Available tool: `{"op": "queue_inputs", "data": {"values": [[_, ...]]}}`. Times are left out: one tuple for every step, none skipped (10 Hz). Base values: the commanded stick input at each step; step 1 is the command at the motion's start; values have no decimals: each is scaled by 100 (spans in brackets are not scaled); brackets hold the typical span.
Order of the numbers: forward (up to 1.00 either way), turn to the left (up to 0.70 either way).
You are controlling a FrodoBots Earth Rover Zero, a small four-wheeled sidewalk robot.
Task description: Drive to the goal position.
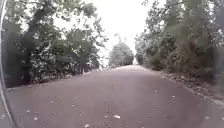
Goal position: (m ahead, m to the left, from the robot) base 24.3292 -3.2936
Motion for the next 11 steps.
{"op": "queue_inputs", "data": {"values": [[70, 0], [70, 0], [70, 0], [70, 0], [70, 0], [70, 0], [70, 0], [70, -3], [70, -11], [70, -19], [70, -27]]}}
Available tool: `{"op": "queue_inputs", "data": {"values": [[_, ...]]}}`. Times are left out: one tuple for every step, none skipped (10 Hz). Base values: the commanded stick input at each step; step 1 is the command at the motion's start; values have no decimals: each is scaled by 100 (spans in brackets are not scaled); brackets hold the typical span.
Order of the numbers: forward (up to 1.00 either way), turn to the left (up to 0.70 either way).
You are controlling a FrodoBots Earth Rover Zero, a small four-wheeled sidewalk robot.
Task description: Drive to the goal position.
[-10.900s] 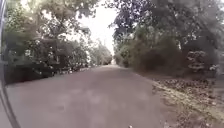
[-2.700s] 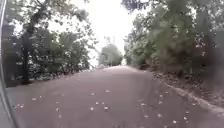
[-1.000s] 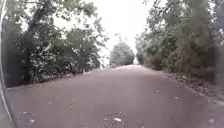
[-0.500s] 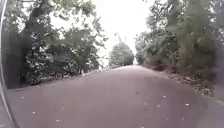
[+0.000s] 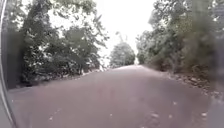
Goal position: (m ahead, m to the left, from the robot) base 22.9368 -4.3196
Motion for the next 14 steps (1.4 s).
{"op": "queue_inputs", "data": {"values": [[70, -21], [70, -5], [70, 0], [70, 0], [70, 0], [70, 0], [70, 0], [70, 0], [70, 0], [70, 0], [70, 0], [70, 0], [70, 0], [70, 0]]}}
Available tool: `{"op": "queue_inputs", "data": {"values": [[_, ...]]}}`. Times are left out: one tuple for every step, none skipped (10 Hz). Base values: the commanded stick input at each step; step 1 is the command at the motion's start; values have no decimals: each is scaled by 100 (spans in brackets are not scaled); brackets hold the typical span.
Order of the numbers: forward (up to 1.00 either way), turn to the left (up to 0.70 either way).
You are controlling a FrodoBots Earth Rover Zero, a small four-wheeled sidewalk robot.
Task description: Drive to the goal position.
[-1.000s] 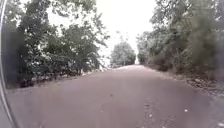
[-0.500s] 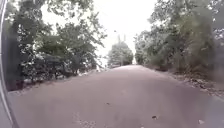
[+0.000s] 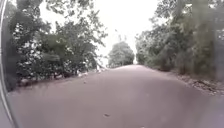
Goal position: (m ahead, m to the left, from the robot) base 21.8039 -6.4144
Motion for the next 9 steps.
{"op": "queue_inputs", "data": {"values": [[70, 0], [70, 0], [70, 0], [70, 0], [70, 0], [70, 0], [70, 0], [70, 0], [70, 0]]}}
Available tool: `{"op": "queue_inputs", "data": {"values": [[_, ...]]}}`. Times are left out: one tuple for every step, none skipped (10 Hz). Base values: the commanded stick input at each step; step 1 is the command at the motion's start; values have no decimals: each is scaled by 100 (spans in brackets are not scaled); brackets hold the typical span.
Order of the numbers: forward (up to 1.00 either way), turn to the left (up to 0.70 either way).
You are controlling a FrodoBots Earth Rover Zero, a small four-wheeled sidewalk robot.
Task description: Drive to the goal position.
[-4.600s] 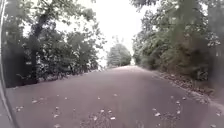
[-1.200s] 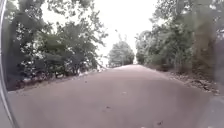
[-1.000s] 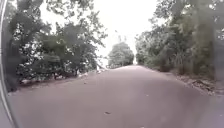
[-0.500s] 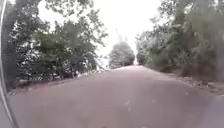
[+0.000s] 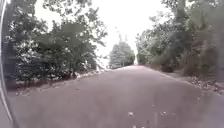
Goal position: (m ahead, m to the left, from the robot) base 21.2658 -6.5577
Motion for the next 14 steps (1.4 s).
{"op": "queue_inputs", "data": {"values": [[70, -2], [70, -24], [70, -35], [70, -34], [70, -32], [70, -4], [70, 0], [70, 0], [70, 0], [70, 0], [70, 0], [70, 0], [70, 0], [70, 0]]}}
